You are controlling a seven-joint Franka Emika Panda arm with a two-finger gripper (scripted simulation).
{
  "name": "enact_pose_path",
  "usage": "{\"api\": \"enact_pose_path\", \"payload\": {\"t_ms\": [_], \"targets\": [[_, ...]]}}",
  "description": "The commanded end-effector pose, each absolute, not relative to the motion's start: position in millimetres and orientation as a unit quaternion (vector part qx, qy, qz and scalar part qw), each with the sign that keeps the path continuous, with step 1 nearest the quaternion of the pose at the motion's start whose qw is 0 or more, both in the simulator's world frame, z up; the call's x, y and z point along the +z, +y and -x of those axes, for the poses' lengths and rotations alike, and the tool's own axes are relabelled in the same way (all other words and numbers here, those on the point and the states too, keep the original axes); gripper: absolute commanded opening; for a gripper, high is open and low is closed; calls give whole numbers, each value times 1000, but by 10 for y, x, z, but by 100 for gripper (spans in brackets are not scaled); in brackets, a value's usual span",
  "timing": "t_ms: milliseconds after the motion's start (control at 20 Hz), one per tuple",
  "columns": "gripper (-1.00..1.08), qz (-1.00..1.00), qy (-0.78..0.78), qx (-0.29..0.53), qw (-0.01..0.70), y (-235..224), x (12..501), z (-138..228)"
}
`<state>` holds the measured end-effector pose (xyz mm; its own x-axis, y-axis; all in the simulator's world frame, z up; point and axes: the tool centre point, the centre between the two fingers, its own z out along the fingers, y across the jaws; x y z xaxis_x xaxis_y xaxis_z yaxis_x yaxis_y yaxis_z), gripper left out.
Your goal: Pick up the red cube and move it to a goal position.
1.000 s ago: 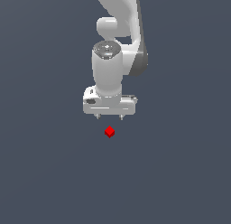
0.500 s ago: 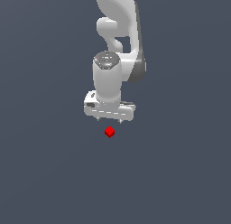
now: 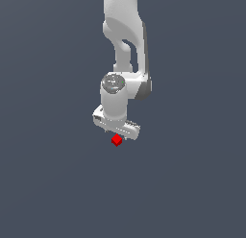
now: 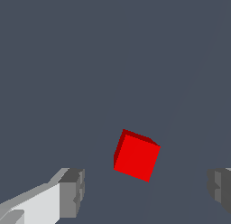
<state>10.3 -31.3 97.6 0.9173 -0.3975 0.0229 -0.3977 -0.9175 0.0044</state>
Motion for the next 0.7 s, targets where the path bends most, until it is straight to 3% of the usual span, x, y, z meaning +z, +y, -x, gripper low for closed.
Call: {"api": "enact_pose_path", "payload": {"t_ms": [0,650], "targets": [[100,-971,-240,9,4,-322,804,-87],[100,-934,-357,1,1,-328,247,-35]]}}
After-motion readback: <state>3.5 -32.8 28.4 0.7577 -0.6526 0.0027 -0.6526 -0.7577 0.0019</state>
